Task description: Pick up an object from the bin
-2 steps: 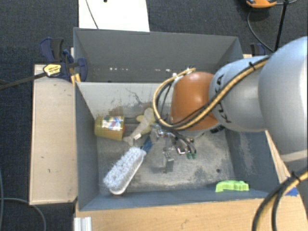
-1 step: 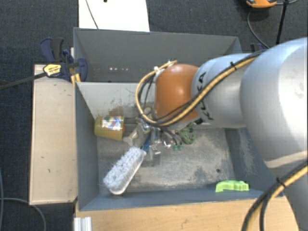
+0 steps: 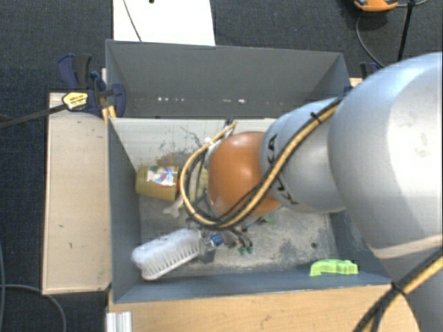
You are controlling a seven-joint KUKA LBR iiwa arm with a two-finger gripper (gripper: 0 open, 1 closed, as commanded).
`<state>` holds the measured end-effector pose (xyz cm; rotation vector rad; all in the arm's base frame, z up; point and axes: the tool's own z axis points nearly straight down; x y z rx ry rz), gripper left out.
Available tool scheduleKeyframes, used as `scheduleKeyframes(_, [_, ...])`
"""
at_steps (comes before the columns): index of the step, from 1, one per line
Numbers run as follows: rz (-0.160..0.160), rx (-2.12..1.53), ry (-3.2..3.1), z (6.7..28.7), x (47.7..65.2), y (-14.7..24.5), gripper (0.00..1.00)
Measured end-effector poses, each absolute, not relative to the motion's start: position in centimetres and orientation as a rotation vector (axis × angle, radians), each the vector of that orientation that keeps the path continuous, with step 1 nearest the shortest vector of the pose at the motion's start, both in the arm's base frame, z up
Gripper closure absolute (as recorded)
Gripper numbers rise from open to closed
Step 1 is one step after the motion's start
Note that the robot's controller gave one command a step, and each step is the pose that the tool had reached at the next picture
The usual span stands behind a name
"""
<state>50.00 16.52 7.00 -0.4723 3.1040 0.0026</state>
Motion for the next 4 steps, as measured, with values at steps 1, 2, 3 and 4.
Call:
scheduleKeyframes(1, [0.003, -0.472, 3.104, 7.0, 50.0, 16.5, 1.00])
scheduleKeyframes(2, [0.002, -0.472, 3.104, 7.1, 50.0, 16.5, 1.00])
scheduleKeyframes(3, [0.001, -0.480, 3.101, 12.2, 49.9, 16.7, 1.00])
scheduleKeyframes(4, [0.003, -0.478, 3.104, 12.8, 49.9, 16.5, 1.00])
